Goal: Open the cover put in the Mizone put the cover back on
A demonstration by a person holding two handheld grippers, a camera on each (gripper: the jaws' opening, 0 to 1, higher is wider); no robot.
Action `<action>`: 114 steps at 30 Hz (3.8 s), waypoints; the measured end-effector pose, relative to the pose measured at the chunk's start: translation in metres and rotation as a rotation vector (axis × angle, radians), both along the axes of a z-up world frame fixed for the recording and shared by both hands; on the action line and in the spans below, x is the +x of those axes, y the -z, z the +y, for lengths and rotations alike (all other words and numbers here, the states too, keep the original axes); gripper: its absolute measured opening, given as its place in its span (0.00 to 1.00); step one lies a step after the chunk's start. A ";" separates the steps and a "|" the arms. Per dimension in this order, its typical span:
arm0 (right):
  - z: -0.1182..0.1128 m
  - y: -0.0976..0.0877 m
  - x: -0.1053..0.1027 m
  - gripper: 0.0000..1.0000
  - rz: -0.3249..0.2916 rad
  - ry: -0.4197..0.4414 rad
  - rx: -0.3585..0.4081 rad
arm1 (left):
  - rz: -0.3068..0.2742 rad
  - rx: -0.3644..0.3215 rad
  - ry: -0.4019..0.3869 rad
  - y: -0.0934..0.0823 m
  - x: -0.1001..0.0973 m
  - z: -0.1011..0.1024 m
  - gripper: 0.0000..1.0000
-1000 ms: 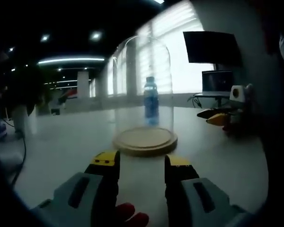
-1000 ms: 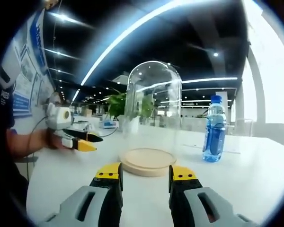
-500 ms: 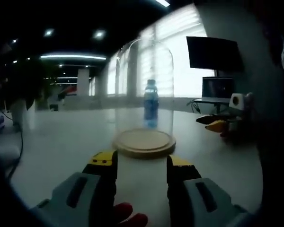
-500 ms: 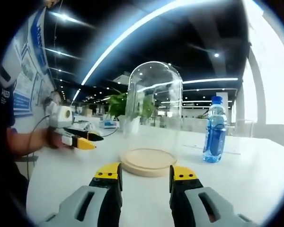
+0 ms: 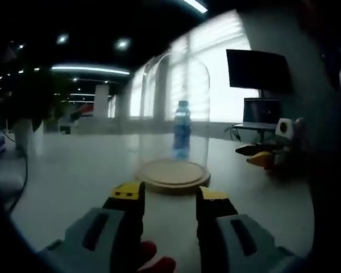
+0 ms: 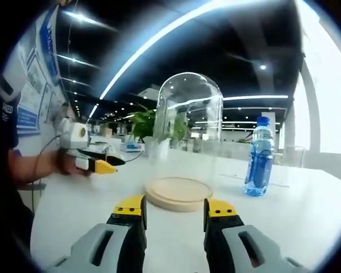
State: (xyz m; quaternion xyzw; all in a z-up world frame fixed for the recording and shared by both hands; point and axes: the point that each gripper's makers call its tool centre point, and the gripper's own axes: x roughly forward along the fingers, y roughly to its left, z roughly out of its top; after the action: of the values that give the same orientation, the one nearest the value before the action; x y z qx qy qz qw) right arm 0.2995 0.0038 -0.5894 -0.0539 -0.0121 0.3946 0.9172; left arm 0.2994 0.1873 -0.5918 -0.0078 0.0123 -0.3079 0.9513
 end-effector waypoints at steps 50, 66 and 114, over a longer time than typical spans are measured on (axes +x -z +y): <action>0.022 -0.022 0.010 0.42 0.054 -0.085 0.072 | -0.026 -0.034 0.065 -0.020 0.011 -0.001 0.36; 0.030 -0.047 0.050 0.48 0.079 -0.078 0.078 | -0.074 -0.017 0.074 -0.049 0.044 0.006 0.38; 0.074 -0.062 0.109 0.76 0.142 -0.468 -0.076 | -0.041 0.066 0.456 -0.090 0.101 -0.046 0.58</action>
State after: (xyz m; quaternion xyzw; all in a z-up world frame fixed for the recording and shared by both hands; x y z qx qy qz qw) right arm 0.4087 0.0775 -0.5278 -0.0560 0.0550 0.5992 0.7967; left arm 0.3999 0.1410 -0.5020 0.0323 0.0045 -0.5143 0.8570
